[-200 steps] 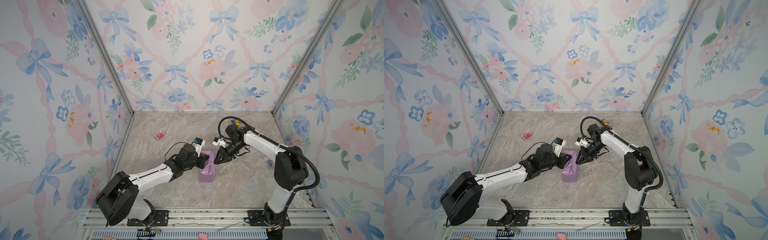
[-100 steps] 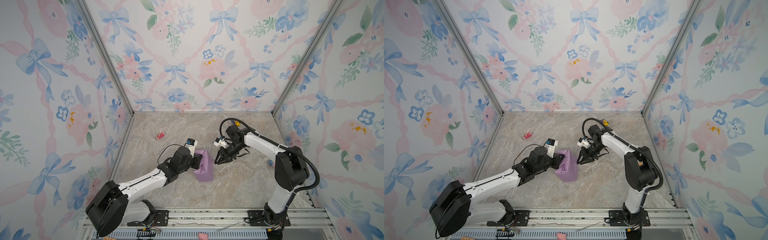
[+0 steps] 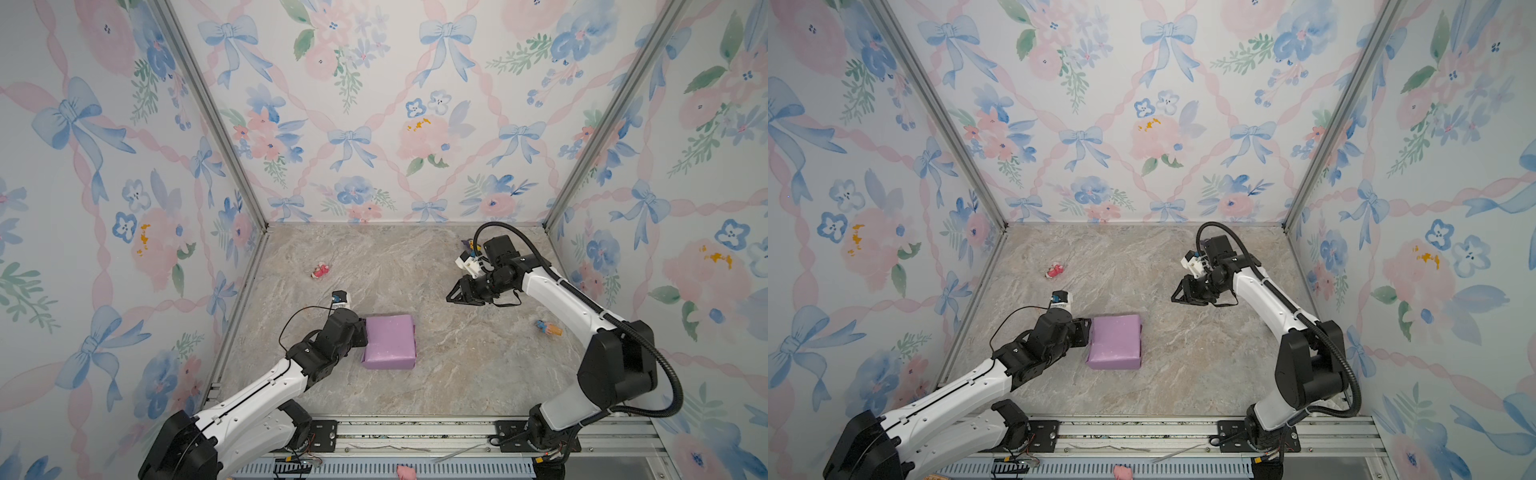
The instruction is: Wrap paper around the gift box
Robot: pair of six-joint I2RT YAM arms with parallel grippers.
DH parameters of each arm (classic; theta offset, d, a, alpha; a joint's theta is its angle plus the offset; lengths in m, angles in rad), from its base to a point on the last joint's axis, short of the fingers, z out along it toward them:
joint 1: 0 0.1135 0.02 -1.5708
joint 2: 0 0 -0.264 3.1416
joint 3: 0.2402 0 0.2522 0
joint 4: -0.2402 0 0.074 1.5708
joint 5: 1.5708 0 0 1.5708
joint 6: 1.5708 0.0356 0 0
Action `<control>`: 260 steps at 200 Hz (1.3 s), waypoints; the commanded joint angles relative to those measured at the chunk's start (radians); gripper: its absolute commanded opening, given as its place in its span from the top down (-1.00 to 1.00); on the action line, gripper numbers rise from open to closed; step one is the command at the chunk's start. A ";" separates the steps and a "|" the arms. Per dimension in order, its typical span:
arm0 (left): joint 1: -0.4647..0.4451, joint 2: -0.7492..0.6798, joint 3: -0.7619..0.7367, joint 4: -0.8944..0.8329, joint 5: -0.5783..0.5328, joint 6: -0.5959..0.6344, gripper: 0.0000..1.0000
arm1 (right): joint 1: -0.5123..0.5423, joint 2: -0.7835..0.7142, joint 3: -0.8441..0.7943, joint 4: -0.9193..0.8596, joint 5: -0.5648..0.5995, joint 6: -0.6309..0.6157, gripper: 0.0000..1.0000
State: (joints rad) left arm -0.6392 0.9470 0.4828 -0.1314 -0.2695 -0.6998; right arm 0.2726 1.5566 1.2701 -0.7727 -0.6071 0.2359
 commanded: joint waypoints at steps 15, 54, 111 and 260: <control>0.009 0.031 -0.072 -0.007 0.018 -0.070 0.17 | -0.078 -0.083 -0.093 0.139 0.073 0.069 0.27; 0.004 0.133 -0.107 0.095 0.120 -0.071 0.27 | -0.175 -0.160 -0.191 0.224 0.091 0.095 0.26; -0.099 0.298 0.005 0.286 0.158 0.053 0.20 | -0.354 -0.256 -0.340 0.423 0.192 0.093 0.26; 0.455 0.048 -0.423 0.972 -0.168 0.652 -0.97 | -0.371 -0.160 -0.743 1.280 0.552 -0.093 -0.93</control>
State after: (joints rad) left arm -0.2268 0.9539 0.0746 0.6525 -0.5217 -0.1131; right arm -0.1555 1.3941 0.5743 0.3286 -0.1249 0.2317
